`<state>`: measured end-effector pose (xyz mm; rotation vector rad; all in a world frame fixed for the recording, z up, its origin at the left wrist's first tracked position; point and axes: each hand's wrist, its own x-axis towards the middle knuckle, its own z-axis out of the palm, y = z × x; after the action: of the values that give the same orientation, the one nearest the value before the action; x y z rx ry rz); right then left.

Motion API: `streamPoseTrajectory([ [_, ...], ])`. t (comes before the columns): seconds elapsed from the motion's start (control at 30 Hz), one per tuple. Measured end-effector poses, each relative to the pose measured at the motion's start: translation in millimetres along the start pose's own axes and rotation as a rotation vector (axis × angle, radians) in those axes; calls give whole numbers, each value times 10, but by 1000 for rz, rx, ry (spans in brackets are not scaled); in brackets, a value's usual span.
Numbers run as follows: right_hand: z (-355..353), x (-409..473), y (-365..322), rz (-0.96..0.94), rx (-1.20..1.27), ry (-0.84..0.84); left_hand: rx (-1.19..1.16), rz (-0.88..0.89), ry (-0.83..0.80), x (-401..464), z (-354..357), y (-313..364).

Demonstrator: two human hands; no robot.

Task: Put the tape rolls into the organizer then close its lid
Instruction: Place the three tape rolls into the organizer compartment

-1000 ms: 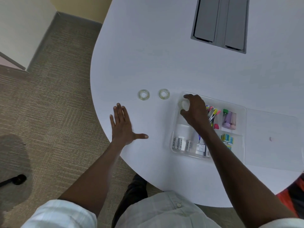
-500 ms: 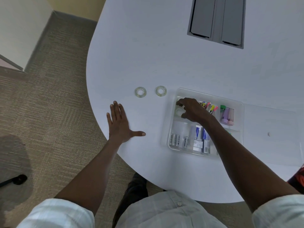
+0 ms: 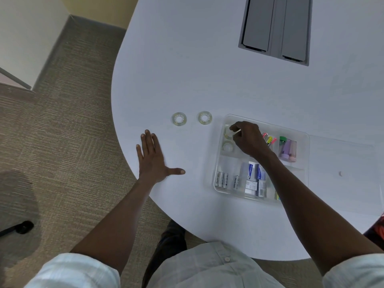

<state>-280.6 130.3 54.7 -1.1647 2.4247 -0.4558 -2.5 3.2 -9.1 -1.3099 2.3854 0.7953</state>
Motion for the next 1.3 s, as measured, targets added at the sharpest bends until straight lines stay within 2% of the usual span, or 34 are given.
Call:
streamPoseTrajectory([
  [0.13, -11, 136, -184, -115, -17, 168, -10, 1, 8, 1, 0, -1],
  [0.23, 30, 278, -345, -156, -13, 186, -9, 3, 11, 3, 9, -5],
  [0.37, 168, 435, -482, -226, -96, 45, -6, 5, 15, 10, 14, -7],
  [0.53, 420, 564, -583, -267, -348, -166, -5, 9, 28, 13, 24, -12],
  [0.67, 540, 587, -632, -275, -433, -152, -21, 17, 33, 11, 28, -19],
  [0.8, 572, 572, -644, -325, -401, -79, -19, 14, 32, 16, 28, -18],
  [0.9, 504, 540, -674, -297, -273, -38, -10, 12, 30, 15, 28, -19],
  [1.07, 211, 366, -711, -177, 44, 240, -8, 9, 22, 7, 17, -14],
  [1.3, -60, 59, -421, 23, 56, 250, -16, 4, 12, 1, 3, -7],
])
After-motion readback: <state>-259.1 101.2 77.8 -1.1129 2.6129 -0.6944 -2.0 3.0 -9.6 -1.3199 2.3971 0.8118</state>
